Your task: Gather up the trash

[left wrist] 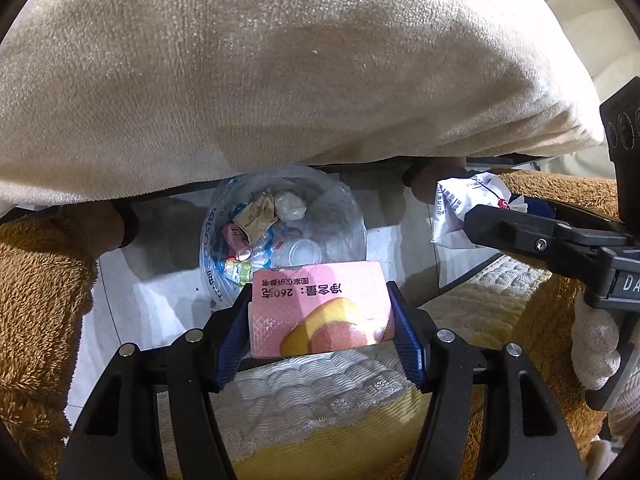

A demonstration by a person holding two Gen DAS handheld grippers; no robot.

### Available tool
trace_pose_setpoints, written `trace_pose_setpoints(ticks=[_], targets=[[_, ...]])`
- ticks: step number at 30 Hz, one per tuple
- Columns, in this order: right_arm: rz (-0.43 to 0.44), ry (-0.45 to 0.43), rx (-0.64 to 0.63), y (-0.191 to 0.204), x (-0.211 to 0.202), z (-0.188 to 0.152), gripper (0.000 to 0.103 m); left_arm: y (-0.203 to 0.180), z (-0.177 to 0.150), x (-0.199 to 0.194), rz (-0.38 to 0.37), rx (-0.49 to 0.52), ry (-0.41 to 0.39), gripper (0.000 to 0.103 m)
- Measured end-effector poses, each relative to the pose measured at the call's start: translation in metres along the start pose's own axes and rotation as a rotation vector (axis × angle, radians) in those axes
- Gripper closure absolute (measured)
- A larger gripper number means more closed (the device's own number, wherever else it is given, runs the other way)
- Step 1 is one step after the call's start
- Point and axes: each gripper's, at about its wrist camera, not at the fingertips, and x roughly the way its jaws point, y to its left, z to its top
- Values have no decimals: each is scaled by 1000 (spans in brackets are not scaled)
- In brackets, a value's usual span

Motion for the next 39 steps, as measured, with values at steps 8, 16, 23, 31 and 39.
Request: trace_pose_setpoints(ticks=[8, 16, 23, 31, 39], targets=[[0, 9, 6, -1, 2, 2, 23, 0, 0, 2, 16, 3, 8, 29], [-11, -28, -31, 6, -4, 2, 20, 3, 3, -4, 18, -7, -30, 28], [5, -149, -66, 12, -27, -1, 20, -3, 7, -18, 12, 18, -97, 28], [-7, -366, -178, 29, -70, -4, 20, -11, 10, -49, -13, 47, -246, 28], [-67, -512, -266, 44, -96, -7, 20, -11, 12, -84, -22, 32, -409, 28]])
